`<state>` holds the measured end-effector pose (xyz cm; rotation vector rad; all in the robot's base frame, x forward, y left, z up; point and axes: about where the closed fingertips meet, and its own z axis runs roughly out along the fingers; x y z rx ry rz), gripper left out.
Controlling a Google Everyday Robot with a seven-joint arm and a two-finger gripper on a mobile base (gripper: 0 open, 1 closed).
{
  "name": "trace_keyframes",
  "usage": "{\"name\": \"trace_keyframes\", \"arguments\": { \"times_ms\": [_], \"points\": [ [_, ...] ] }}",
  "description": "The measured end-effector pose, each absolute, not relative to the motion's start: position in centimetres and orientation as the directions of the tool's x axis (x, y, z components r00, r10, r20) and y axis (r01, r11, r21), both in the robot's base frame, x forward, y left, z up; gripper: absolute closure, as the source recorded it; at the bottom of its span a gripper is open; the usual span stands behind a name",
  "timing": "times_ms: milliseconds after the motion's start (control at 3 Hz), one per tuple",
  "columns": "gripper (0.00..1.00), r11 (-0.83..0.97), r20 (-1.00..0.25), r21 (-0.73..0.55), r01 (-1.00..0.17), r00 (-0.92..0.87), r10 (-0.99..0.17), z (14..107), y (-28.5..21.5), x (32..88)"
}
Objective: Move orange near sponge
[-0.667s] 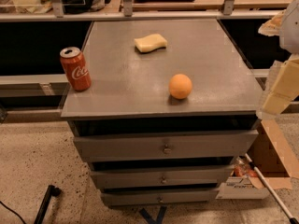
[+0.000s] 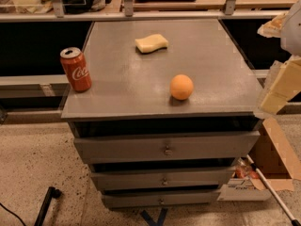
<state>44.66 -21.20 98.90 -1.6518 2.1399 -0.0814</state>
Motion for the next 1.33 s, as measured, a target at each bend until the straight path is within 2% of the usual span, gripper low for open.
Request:
{"name": "trace_keyframes", "arguments": {
  "times_ms": [333, 1333],
  "points": [
    [0.00, 0.306, -0.418, -0.294, -0.905, -0.167, -0.893, 97.5, -20.9, 46.7],
    [0.00, 0.295, -0.662, -0.232, -0.927, -0.071, -0.746, 91.5, -16.2, 53.1]
  ]
}}
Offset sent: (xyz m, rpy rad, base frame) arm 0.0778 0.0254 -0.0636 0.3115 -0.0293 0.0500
